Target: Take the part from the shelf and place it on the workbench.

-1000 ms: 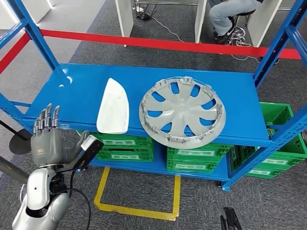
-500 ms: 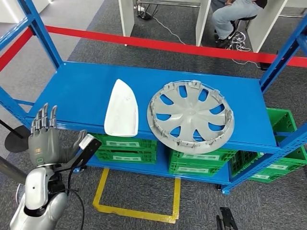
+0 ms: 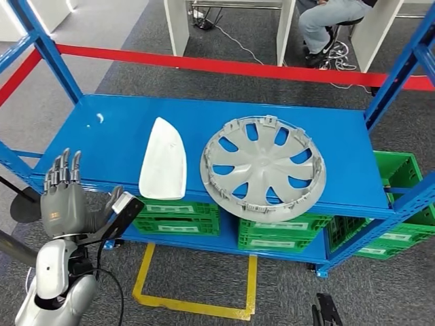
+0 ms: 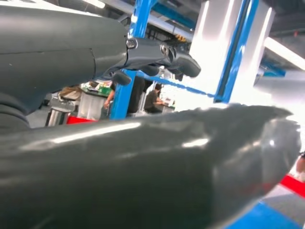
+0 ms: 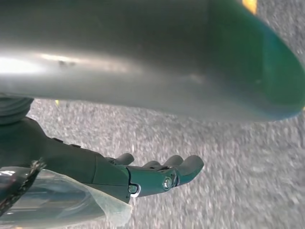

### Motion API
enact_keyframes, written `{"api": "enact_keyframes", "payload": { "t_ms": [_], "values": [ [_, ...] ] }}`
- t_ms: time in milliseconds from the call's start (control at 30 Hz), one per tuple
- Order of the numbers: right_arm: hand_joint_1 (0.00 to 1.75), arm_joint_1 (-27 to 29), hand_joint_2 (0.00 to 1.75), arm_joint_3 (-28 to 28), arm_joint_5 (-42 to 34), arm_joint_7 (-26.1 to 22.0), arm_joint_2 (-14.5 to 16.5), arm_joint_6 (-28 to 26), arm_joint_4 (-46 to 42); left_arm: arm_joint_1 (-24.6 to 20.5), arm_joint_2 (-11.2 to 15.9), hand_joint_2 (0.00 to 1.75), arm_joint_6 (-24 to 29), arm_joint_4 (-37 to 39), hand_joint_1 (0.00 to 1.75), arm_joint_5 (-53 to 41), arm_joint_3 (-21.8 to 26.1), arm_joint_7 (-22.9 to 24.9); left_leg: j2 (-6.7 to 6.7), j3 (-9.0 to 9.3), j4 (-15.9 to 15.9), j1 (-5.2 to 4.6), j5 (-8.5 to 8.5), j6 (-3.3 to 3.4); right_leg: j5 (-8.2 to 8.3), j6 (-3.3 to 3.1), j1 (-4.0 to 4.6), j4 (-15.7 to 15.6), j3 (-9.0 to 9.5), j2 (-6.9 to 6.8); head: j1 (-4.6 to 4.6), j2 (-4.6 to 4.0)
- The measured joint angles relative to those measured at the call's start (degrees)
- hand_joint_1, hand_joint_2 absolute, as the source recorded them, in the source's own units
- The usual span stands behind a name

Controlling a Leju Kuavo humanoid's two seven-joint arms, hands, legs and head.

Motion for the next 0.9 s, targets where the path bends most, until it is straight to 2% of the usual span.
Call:
{"api": "enact_keyframes", "payload": {
  "t_ms": [67,100,133,167,200,233,267,300,400,433,467,500,567,600,633,667,733,767,800,900],
  "values": [
    [0.00,0.00,0.00,-0.02,0.00,-0.01,-0.02,-0.01,0.00,0.16,-0.01,0.00,0.00,0.01,0.00,0.01,0.05,0.00,0.02,-3.87,7.60,0.36,-2.88,-0.47,-0.18,-0.22,-0.01,0.01,0.16,-0.03,-0.06,0.00],
    [0.00,0.02,0.00,-0.02,0.00,-0.01,-0.02,0.01,0.01,0.26,-0.02,0.00,0.00,0.01,0.00,0.01,0.08,0.01,0.03,-5.09,9.66,0.51,-3.02,-0.61,-0.28,-0.23,-0.01,0.02,0.25,-0.02,-0.07,0.00],
    [0.00,0.04,0.00,-0.02,0.00,0.00,-0.01,0.02,0.01,0.30,-0.02,0.00,0.00,0.01,0.00,0.01,0.11,0.01,0.03,-5.24,9.42,0.61,-1.96,-0.66,-0.40,-0.19,-0.03,0.03,0.40,0.01,-0.07,0.00],
    [0.00,0.05,0.00,-0.02,0.00,0.00,-0.01,0.02,0.01,0.31,-0.02,0.00,0.00,0.01,0.00,0.01,0.15,0.01,0.04,-4.30,6.98,0.68,0.08,-0.62,-0.55,-0.08,-0.06,0.03,0.65,0.06,-0.08,0.00],
    [0.00,0.05,0.00,-0.02,0.00,0.00,0.00,0.03,0.02,0.29,-0.02,0.00,0.00,0.00,0.00,0.01,0.19,0.01,0.06,-2.63,3.09,0.71,2.52,-0.49,-0.73,0.09,-0.10,0.03,0.95,0.09,-0.09,0.00],
    [0.00,0.03,0.00,-0.02,0.00,0.00,0.00,0.03,0.01,0.26,-0.02,0.00,-0.01,-0.01,0.00,0.01,0.20,0.01,0.09,-0.88,-0.71,0.63,4.27,-0.33,-0.93,0.33,-0.01,0.05,1.19,0.12,-0.09,0.00],
    [0.00,-0.01,0.00,-0.02,-0.01,-0.01,0.00,0.03,0.01,0.21,-0.03,0.00,-0.01,-0.01,0.00,0.01,0.20,0.01,0.13,0.51,-3.74,0.54,5.26,-0.10,-1.10,0.61,0.08,0.10,1.29,0.13,-0.08,0.00],
    [0.00,-0.04,0.00,-0.02,-0.04,-0.01,0.00,0.03,0.01,0.18,-0.03,0.00,-0.03,-0.01,0.00,0.01,0.20,0.01,0.14,1.23,-5.43,0.43,5.48,0.11,-1.20,0.91,0.18,0.10,1.30,0.12,-0.03,0.00],
    [0.00,0.00,0.00,-0.06,-0.17,-0.02,0.00,0.04,0.01,0.20,0.01,0.00,-0.09,-0.01,0.00,0.01,0.25,0.00,0.13,1.51,-6.36,0.35,5.14,1.04,-1.39,1.87,0.16,-0.10,1.27,-0.04,0.04,0.00],
    [0.00,0.02,0.00,-0.08,-0.19,-0.05,0.00,0.06,0.01,0.16,0.01,0.00,-0.08,-0.01,0.00,0.01,0.29,0.01,0.14,1.66,-6.58,0.41,5.21,1.47,-1.97,2.14,0.11,0.59,0.95,-0.07,0.09,0.00],
    [0.00,0.00,0.00,-0.09,-0.19,-0.08,0.01,0.08,0.00,0.11,-0.04,0.00,-0.08,-0.01,0.00,0.01,0.32,0.01,0.15,1.82,-6.81,0.49,5.27,1.87,-3.05,2.32,0.09,2.40,0.05,-0.07,0.21,0.00],
    [0.00,0.00,0.00,-0.08,-0.19,-0.10,0.02,0.10,0.00,0.09,-0.13,0.00,-0.08,-0.01,0.00,0.01,0.33,0.00,0.18,1.93,-6.93,0.52,5.27,2.17,-4.61,2.41,0.07,5.49,-1.55,-0.06,0.33,0.00],
    [0.00,0.10,0.00,-0.08,-0.19,-0.10,0.03,0.11,0.01,0.13,-0.27,0.00,-0.09,-0.01,0.00,0.01,0.33,-0.01,0.17,1.97,-6.91,0.30,5.10,2.53,-7.76,2.48,0.11,13.50,-5.83,-0.06,0.54,0.00],
    [0.00,0.20,0.00,-0.10,-0.19,-0.10,0.03,0.10,0.02,0.18,-0.30,0.00,-0.09,-0.01,0.00,0.01,0.33,-0.01,0.15,2.03,-6.90,0.17,5.02,2.64,-8.28,2.47,0.12,16.18,-7.46,-0.06,0.54,0.00],
    [0.00,0.28,0.00,-0.13,-0.19,-0.09,0.02,0.08,0.01,0.22,-0.31,0.00,-0.09,-0.01,0.00,0.01,0.33,-0.01,0.11,2.15,-6.89,0.06,4.91,2.70,-7.60,2.39,0.15,16.67,-8.07,-0.05,0.56,0.00],
    [0.00,0.32,0.00,-0.15,-0.19,-0.10,0.02,0.06,0.01,0.25,-0.32,0.00,-0.10,-0.01,0.00,0.01,0.33,-0.01,0.07,2.36,-6.89,-0.03,4.77,2.70,-5.75,2.21,0.16,14.63,-7.40,-0.05,0.56,0.00],
    [0.00,0.27,0.00,-0.20,-0.19,-0.11,0.02,0.06,-0.01,0.26,-0.35,0.00,-0.12,-0.01,0.00,0.01,0.34,-0.01,0.01,2.86,-6.86,-0.19,4.38,2.46,-1.42,1.72,0.24,6.54,-3.75,-0.06,0.55,0.00],
    [0.00,0.21,0.00,-0.21,-0.18,-0.12,0.02,0.07,-0.01,0.23,-0.36,0.00,-0.14,-0.01,0.00,0.01,0.34,-0.01,0.00,2.98,-6.78,-0.30,4.19,2.25,-0.24,1.50,0.32,3.10,-1.99,-0.06,0.51,0.00],
    [0.00,0.18,0.00,-0.21,-0.18,-0.13,0.02,0.07,-0.01,0.20,-0.37,0.00,-0.18,-0.01,0.00,0.01,0.34,-0.01,0.00,3.01,-6.72,-0.39,4.06,2.01,0.17,1.35,0.42,1.09,-0.91,-0.04,0.49,0.00],
    [0.00,0.27,0.00,-0.26,-0.12,-0.14,0.04,0.07,0.01,0.15,-0.37,0.00,-0.24,-0.01,0.00,0.01,0.31,-0.01,0.01,3.02,-6.65,-0.36,3.81,1.26,0.00,0.84,0.50,0.13,-0.21,0.03,0.49,0.01]
  ]
}}
